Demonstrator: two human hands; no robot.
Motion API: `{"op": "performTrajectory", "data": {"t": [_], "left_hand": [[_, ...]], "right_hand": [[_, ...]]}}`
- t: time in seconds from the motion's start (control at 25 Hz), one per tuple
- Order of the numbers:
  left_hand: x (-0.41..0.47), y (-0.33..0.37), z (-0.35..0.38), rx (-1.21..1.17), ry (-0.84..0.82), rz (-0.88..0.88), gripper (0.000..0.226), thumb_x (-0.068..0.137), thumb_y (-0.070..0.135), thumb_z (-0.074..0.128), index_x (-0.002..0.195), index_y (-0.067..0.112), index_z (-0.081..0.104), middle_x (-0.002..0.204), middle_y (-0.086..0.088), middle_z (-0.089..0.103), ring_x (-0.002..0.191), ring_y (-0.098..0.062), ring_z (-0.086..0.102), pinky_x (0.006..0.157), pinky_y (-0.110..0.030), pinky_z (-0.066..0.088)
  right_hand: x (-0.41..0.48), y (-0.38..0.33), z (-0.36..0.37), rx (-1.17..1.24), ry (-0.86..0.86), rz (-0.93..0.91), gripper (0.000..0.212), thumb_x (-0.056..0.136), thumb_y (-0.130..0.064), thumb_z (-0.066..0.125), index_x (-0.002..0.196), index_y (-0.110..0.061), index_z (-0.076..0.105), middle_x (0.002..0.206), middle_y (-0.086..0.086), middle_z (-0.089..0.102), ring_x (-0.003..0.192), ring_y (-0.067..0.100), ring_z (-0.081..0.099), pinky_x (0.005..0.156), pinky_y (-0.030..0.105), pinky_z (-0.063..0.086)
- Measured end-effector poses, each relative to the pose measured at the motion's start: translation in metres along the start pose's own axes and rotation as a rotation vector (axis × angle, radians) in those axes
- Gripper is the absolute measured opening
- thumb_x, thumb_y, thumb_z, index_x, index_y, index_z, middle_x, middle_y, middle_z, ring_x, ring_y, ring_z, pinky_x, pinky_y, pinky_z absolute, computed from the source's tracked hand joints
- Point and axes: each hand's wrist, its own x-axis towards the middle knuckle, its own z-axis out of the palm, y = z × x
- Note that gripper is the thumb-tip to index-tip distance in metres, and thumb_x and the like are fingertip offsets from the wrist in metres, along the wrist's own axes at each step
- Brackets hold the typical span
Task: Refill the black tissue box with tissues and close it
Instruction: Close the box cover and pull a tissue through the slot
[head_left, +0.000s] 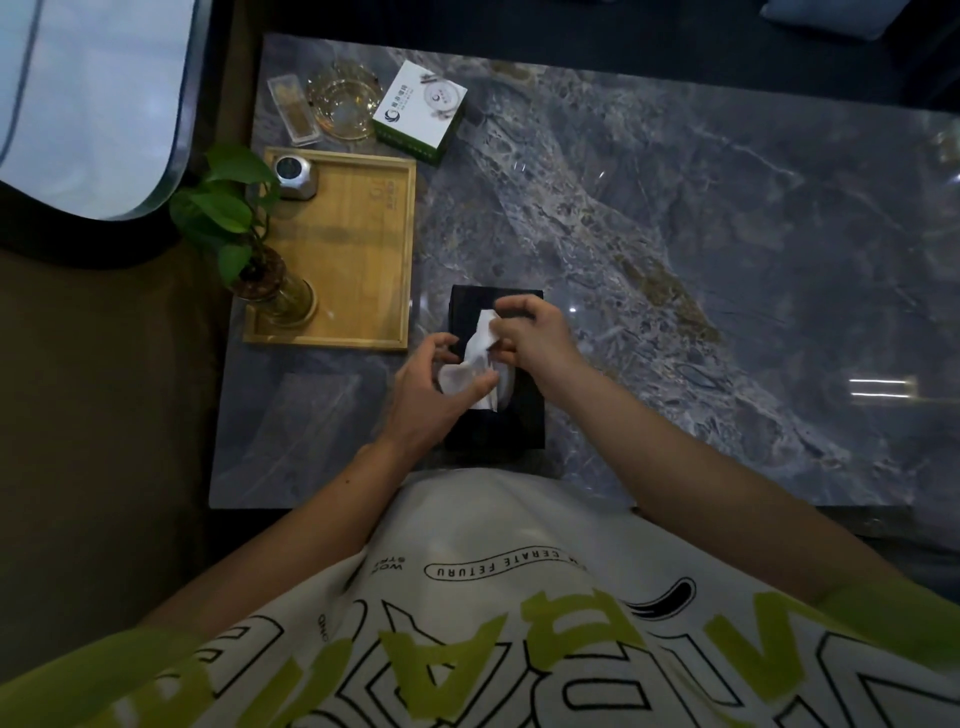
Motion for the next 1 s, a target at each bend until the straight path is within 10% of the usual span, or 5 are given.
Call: {"op": "performTrajectory", "data": {"t": [0.2,0.44,1.0], "left_hand": [[0.007,0.003,-0.002,0.078,0.123,-0.018,0.024,0.089,0.032,0.064,0.102,0.012,0.067,0.09,-0.005,0.07,0.08,-0.014,0.065,0.066,-0.03,0.052],[0.017,-0.002,-0.009,-0.048,0.164,-0.129,0.04,0.095,0.029,0.055,0.078,-0.008,0.059,0.067,-0.009,0.052,0.063,-0.016,0.046,0.056,-0.032,0.034],[0.004,-0.007,-0.008,-0.556,0.087,-0.562,0.022,0.092,0.044,0.054,0.098,0.025,0.064,0.096,0.007,0.071,0.09,-0.009,0.067,0.071,-0.028,0.058]], "right_hand": [[0.005,-0.013,0.007,0.146,-0.172,0.017,0.02,0.101,-0.017,0.05,0.12,-0.012,0.053,0.095,0.01,0.072,0.073,0.019,0.069,0.063,0.029,0.054],[0.013,0.025,-0.026,-0.068,0.239,-0.103,0.015,0.091,-0.004,0.051,0.094,-0.017,0.057,0.083,0.005,0.065,0.067,0.015,0.06,0.061,0.027,0.05],[-0.002,0.067,-0.042,-0.124,0.054,0.022,0.016,0.094,-0.032,0.054,0.107,-0.032,0.064,0.104,-0.007,0.07,0.094,0.013,0.066,0.085,0.035,0.053]]}}
